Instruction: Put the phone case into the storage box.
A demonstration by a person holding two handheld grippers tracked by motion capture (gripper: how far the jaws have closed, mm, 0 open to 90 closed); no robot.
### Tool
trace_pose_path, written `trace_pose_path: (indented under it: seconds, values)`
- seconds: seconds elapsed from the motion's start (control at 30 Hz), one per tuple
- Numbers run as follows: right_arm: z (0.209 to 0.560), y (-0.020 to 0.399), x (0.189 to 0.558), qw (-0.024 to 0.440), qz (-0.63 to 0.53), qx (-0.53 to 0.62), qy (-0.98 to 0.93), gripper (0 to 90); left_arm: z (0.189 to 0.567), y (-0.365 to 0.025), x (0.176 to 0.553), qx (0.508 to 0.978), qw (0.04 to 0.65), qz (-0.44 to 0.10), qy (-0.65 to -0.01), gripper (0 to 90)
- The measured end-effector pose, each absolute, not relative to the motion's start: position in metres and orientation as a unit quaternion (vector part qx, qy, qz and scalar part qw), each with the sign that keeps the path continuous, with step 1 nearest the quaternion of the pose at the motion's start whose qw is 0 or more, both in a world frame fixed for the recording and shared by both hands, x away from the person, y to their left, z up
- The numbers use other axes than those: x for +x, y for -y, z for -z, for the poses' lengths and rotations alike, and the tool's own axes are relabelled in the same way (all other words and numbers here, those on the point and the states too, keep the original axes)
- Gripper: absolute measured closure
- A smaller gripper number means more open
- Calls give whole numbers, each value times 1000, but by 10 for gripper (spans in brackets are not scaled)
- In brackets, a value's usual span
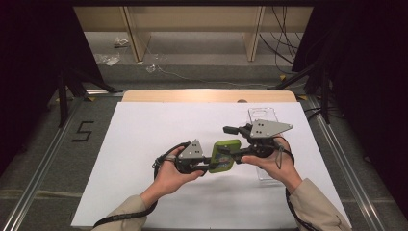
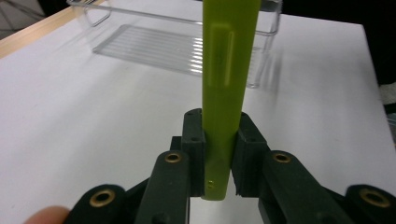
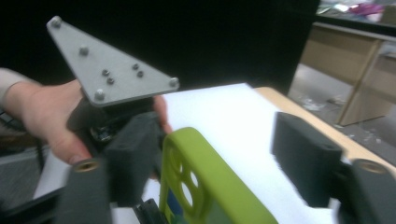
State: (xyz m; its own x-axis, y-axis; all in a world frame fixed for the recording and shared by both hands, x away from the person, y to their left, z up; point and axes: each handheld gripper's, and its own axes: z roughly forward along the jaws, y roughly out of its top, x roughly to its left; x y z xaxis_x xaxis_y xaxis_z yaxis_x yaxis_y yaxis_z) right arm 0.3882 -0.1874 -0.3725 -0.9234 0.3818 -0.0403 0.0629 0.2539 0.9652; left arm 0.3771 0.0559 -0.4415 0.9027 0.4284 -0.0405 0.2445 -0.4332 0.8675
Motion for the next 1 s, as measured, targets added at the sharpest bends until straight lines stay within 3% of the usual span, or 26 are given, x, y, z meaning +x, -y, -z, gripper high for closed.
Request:
trace_pose_path:
  seconds: [0.1,0.33,0.73,1.0]
  values:
    - [375,191,389,147,-606,175,-762,153,441,-59,379,831,488,-120,-239,771]
    - [390,184,389,182,-613,248,-728,76,440,-63,378,802,486,-155,-310,770]
    - [399,160,385,206,-607,284,-713,51,440,-53,373,796,486,-151,-328,770]
    - [406,150,387,204,-601,291,-716,79,441,-51,372,794,489,-144,-332,770]
